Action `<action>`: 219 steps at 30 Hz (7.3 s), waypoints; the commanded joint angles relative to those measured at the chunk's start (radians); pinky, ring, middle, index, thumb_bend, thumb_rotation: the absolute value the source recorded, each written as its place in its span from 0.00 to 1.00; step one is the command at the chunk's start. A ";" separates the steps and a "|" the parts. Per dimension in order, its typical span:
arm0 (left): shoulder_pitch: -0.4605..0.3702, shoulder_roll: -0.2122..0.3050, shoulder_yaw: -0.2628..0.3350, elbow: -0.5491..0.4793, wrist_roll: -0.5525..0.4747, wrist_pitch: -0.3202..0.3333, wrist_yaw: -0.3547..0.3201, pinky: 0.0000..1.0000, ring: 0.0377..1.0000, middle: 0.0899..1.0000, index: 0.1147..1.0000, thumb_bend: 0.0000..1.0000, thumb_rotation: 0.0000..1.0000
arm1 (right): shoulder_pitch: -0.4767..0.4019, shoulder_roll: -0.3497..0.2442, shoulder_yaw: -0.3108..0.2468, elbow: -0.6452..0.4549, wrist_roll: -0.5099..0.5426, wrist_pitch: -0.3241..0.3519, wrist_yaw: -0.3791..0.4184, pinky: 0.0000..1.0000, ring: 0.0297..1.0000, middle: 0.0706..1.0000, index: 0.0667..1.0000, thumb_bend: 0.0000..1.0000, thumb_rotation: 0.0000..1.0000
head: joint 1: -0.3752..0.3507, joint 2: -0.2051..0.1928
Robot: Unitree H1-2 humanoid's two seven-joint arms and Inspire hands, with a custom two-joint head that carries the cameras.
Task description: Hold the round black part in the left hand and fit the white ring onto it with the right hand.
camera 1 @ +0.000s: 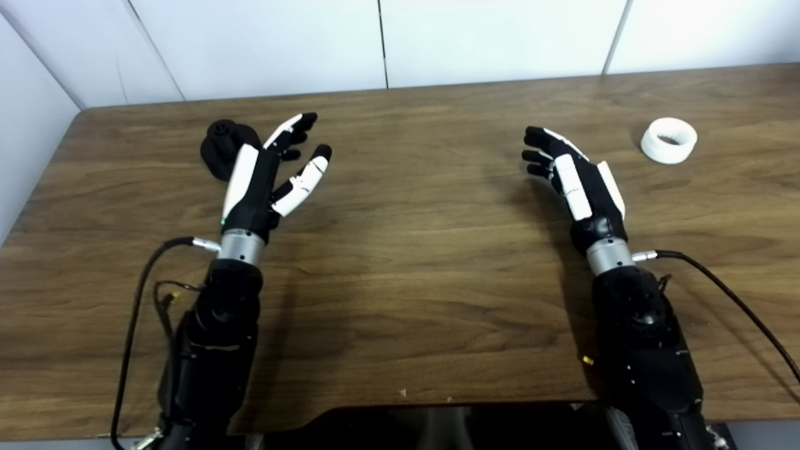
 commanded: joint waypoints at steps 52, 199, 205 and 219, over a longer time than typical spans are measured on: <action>-0.155 0.250 -0.001 0.201 0.398 0.112 0.007 1.00 1.00 1.00 1.00 0.94 0.72 | -0.030 -0.011 -0.005 0.011 0.026 -0.054 0.006 0.80 0.79 0.83 0.80 0.63 0.94 | 0.053 -0.022; -0.420 0.117 -0.110 0.782 0.211 0.147 0.298 1.00 1.00 1.00 0.74 1.00 0.52 | 0.011 -0.047 -0.021 -0.069 -0.001 -0.038 -0.008 0.79 0.77 0.83 0.78 0.64 0.97 | -0.029 -0.001; -0.411 0.114 -0.105 0.770 0.203 0.141 0.313 1.00 1.00 1.00 0.66 1.00 0.42 | 0.012 -0.047 -0.023 -0.071 0.007 -0.037 -0.005 0.79 0.76 0.82 0.78 0.63 0.96 | -0.030 0.000; -0.395 0.109 -0.089 0.767 0.169 0.096 0.349 1.00 1.00 1.00 0.60 0.98 0.32 | 0.012 -0.049 -0.022 -0.077 0.001 -0.030 -0.008 0.79 0.76 0.82 0.78 0.63 0.97 | -0.029 0.003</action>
